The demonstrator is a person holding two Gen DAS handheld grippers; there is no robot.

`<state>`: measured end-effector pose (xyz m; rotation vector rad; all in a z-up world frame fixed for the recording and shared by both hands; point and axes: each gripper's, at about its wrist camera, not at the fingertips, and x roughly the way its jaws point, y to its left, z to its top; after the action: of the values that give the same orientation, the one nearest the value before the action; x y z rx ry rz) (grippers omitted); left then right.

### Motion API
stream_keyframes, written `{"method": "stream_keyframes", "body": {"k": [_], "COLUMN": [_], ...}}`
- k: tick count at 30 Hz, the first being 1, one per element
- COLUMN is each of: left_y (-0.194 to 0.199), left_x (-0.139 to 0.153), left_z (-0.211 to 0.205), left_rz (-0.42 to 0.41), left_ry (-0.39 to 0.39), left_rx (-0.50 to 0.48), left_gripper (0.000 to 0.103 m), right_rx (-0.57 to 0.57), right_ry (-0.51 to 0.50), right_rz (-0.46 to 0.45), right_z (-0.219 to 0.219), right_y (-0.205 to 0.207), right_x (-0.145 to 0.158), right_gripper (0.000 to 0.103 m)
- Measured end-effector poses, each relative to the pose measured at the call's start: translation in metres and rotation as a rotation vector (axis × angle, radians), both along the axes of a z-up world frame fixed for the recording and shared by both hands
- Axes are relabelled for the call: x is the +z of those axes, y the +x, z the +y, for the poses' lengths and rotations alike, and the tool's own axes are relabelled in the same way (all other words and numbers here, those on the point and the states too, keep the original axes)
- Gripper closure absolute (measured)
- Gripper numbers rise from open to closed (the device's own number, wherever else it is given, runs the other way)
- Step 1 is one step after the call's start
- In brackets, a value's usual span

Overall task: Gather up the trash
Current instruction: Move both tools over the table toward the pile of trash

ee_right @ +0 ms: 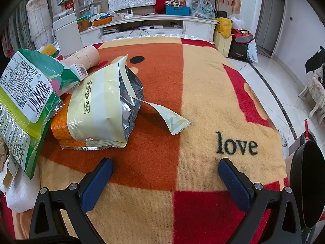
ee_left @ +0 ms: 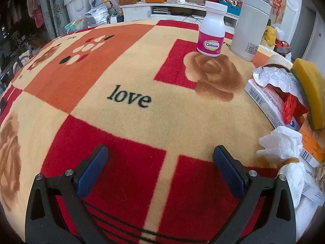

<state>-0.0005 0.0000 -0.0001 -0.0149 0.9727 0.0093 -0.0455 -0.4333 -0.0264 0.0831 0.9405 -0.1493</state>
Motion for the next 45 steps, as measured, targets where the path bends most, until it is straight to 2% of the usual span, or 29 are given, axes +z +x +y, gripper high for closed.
{"method": "stream_keyframes", "body": {"k": [5, 7, 9, 12, 17, 22, 27, 34, 45], "left_y": [-0.009, -0.020, -0.038, -0.052, -0.081, -0.102, -0.120, -0.132, -0.137], "left_x": [0.004, 0.010, 0.017, 0.034, 0.065, 0.092, 0.112, 0.128, 0.133], "left_z": [-0.001, 0.001, -0.005, -0.007, -0.025, -0.053, -0.078, -0.097, -0.104], "left_rz": [0.018, -0.007, -0.040, -0.091, -0.188, -0.272, -0.338, -0.377, -0.399], "left_ry": [-0.002, -0.011, 0.004, 0.007, -0.031, -0.018, -0.010, -0.028, -0.028], "left_rx": [-0.009, -0.015, -0.010, 0.003, -0.004, -0.056, -0.104, -0.138, -0.146], "left_gripper": [0.001, 0.001, 0.001, 0.001, 0.001, 0.001, 0.001, 0.001, 0.001], "right_rx": [0.028, 0.086, 0.079, 0.044, 0.035, 0.060, 0.060, 0.064, 0.063], "right_ry": [0.013, 0.015, 0.018, 0.052, 0.046, 0.073, 0.059, 0.061, 0.044], "right_rz": [0.037, 0.079, 0.076, 0.034, -0.110, -0.241, -0.334, -0.391, -0.416], "right_z": [-0.001, 0.001, 0.000, -0.001, 0.012, 0.027, 0.037, 0.044, 0.047], "right_y": [-0.001, -0.009, -0.021, -0.044, -0.078, -0.092, -0.100, -0.108, -0.110], "right_x": [0.002, 0.006, 0.011, 0.023, 0.059, 0.091, 0.110, 0.122, 0.129], "right_gripper": [0.000, 0.000, 0.000, 0.000, 0.000, 0.000, 0.000, 0.000, 0.000]}}
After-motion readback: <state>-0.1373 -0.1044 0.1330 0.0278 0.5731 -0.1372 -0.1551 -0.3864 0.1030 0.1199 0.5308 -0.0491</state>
